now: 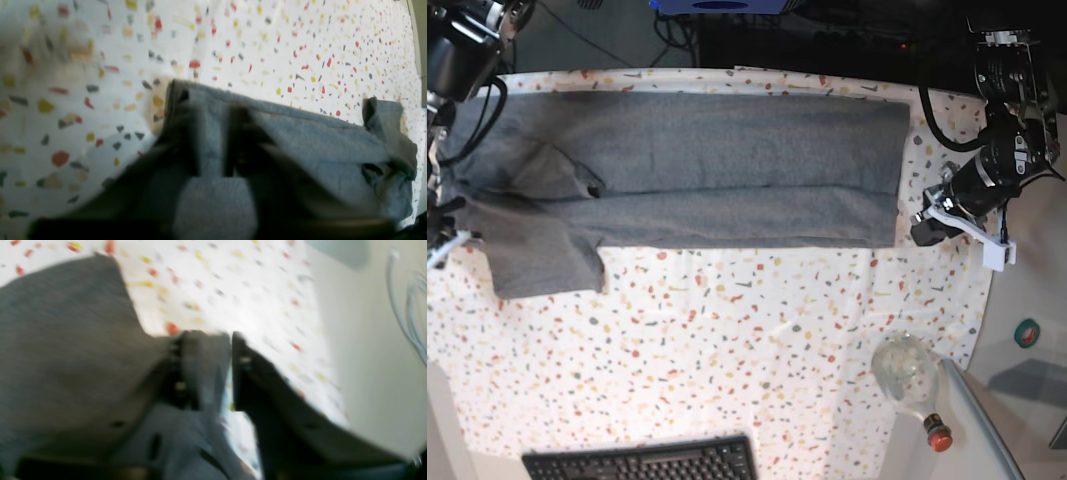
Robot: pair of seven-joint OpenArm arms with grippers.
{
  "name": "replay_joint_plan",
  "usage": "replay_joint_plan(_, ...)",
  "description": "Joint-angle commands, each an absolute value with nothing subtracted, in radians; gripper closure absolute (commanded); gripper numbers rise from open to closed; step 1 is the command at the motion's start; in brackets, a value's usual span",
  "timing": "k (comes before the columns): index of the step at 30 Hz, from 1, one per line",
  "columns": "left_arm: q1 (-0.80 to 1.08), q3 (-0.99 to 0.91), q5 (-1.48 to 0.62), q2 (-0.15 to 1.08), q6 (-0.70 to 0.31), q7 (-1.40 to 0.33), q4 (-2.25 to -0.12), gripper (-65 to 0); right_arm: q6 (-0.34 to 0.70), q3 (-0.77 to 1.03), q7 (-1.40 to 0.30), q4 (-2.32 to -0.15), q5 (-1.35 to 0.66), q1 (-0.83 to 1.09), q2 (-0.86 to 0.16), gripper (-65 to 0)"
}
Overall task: Layout the t-shirt on the table in an organized manner, then fold the t-shirt properly
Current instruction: 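Release the shirt and reposition both grippers at the folded strip's ends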
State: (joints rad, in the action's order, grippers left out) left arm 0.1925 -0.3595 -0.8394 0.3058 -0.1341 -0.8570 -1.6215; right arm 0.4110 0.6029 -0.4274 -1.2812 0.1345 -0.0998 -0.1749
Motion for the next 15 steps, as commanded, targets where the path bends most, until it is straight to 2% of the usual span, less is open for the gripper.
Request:
replay_joint_plan(1, 0.179, -0.371, -0.852, 0.331, -0.136, -0.832, -1.618, 0.0, 0.404, 0.579, -0.398, -1.245, 0.134, -0.162, -0.206, 0.0)
replay_joint_plan(9, 0.249, -0.512, -0.854, 0.334, -0.137, -0.834, -1.564, 0.0, 0.395, 0.519, -0.255, -0.673, 0.140, -0.499, -0.252, -0.3)
replay_joint_plan(11, 0.274, -0.567, -0.854, 0.334, -0.137, -0.834, -1.563, 0.0, 0.395, 0.473, -0.236, -0.568, 0.140, -0.542, -0.275, -21.3)
replay_joint_plan(13, 0.300, -0.616, -0.854, 0.334, -0.137, -0.834, -1.563, 0.0, 0.394, 0.424, -0.199, -0.526, 0.139, -0.549, -0.291, -38.1)
replay_joint_plan(15, 0.321, -0.664, -0.854, 0.334, -0.147, -0.834, -1.563, 0.0, 0.372, 0.404, -0.151, -0.499, 0.139, -0.549, -0.294, -48.3)
